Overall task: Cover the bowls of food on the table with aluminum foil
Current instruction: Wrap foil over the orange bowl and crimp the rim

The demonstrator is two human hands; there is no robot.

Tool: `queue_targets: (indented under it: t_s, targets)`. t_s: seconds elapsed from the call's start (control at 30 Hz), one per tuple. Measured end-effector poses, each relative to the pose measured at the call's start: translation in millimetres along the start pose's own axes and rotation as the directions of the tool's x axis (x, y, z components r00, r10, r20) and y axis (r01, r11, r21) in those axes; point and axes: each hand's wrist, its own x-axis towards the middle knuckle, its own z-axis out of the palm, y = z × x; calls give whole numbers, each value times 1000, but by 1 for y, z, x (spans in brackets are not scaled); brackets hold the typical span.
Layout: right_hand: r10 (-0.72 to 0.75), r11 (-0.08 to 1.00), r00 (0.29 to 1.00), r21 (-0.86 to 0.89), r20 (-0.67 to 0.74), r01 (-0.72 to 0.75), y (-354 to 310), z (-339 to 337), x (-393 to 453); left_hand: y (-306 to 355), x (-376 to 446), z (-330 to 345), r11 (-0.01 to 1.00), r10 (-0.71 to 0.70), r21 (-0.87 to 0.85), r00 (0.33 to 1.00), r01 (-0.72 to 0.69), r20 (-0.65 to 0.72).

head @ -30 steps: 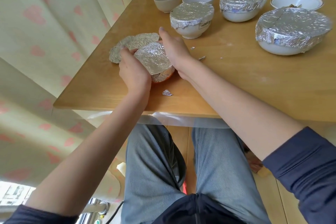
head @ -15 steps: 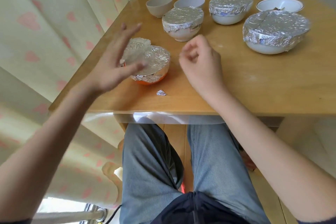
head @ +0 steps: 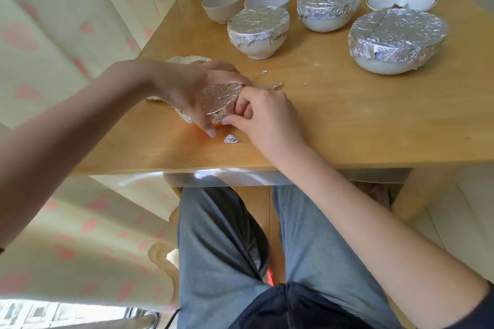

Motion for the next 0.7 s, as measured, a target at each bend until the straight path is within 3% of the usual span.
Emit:
queue_targets:
  t_s: [0.13, 0.3, 0.7]
  targets:
    - [20, 998, 999, 57, 31, -22, 1, -2, 3, 2, -3, 1, 1000, 2, 3, 1000, -2, -8]
    - [23, 1000, 1000, -21, 11, -23, -6, -4, 4, 1, -2, 1, 999, -6, 37, 1000, 5, 16]
    - [115, 993, 976, -49, 187, -108, -5, -23, 38, -7, 1, 3, 995, -63, 75, 997, 61, 33]
